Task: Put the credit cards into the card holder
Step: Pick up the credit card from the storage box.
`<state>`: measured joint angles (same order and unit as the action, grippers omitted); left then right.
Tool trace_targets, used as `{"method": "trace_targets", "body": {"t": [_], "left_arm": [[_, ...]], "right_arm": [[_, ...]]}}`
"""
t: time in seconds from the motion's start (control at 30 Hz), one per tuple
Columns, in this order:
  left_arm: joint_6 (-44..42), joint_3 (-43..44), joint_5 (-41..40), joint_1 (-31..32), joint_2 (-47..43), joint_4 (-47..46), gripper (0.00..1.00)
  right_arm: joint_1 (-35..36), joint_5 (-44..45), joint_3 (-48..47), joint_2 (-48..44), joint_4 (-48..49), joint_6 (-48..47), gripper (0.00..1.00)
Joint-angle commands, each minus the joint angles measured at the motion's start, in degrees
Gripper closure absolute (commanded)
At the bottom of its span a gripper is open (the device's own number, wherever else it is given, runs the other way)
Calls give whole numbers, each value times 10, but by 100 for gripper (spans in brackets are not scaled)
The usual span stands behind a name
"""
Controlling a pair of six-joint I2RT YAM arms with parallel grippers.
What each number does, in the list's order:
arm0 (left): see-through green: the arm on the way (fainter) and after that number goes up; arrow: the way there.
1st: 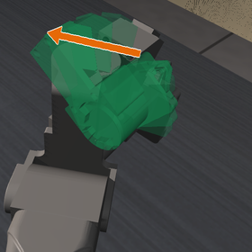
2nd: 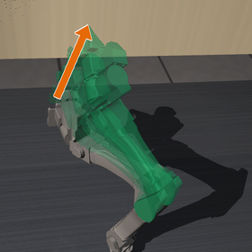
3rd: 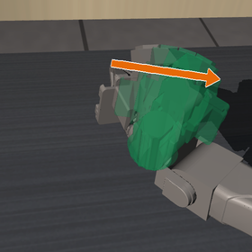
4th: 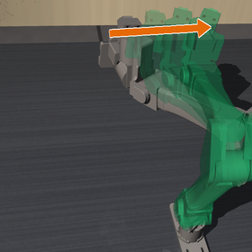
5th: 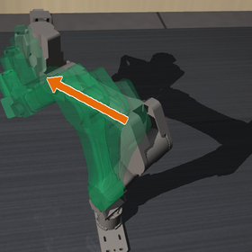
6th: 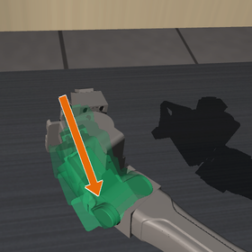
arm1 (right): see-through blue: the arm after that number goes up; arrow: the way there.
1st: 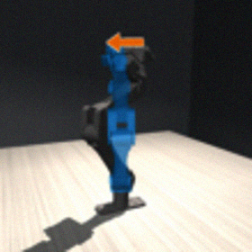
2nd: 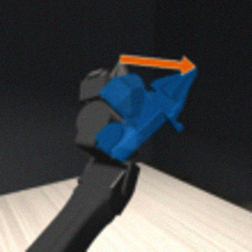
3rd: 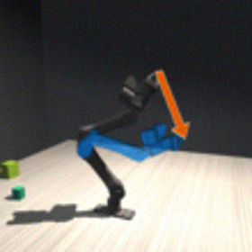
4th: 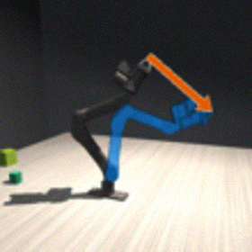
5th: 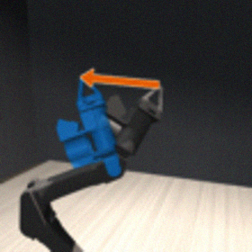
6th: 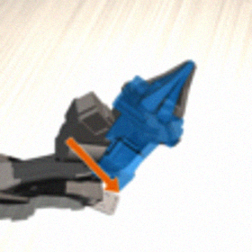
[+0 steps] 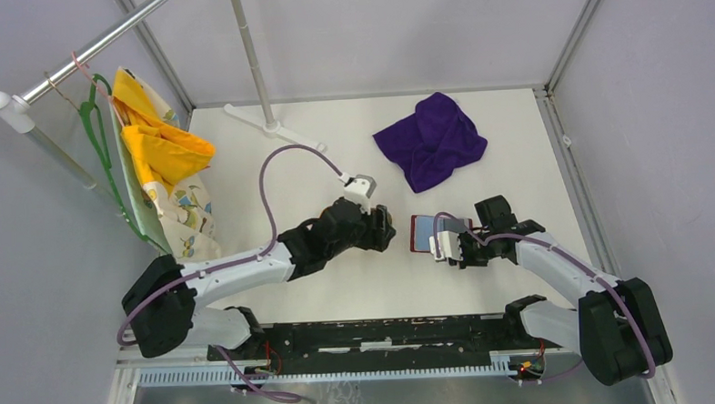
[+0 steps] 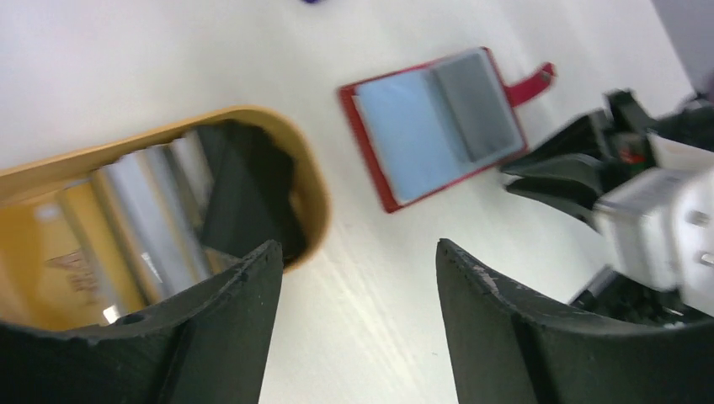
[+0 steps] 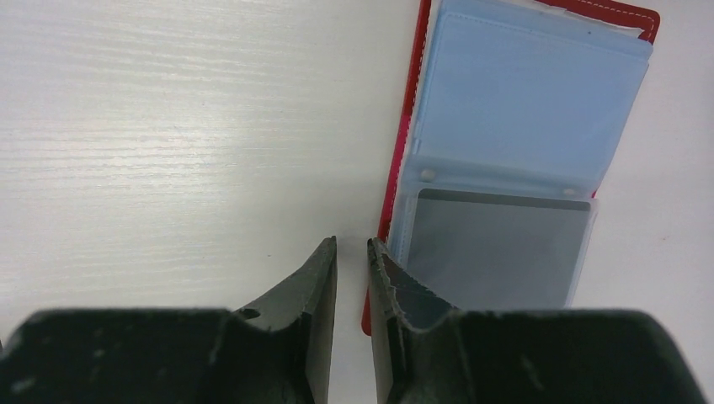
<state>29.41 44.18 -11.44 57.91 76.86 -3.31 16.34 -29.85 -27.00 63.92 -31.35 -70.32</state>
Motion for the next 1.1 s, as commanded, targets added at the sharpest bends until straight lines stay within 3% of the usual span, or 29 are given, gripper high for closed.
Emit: {"method": "trace_targets", "body": {"t": [0.0,0.23,0.53,1.07], "left_arm": [[14,-42,2,-73,-51,-4,26],[29,-56,111,-164,-51,-16,27],[43,-30,176,-189,31,-38,44],[71,-33,222,-193,63,-79,57]], "right_arm": [[-2,-17,-24,-3,-12,3,74],[-2,-18,-23,-3,-12,1,74],[-2,-21,-20,-5,-14,-1,74],[-2,-21,-19,-8,-14,-2,74]]}}
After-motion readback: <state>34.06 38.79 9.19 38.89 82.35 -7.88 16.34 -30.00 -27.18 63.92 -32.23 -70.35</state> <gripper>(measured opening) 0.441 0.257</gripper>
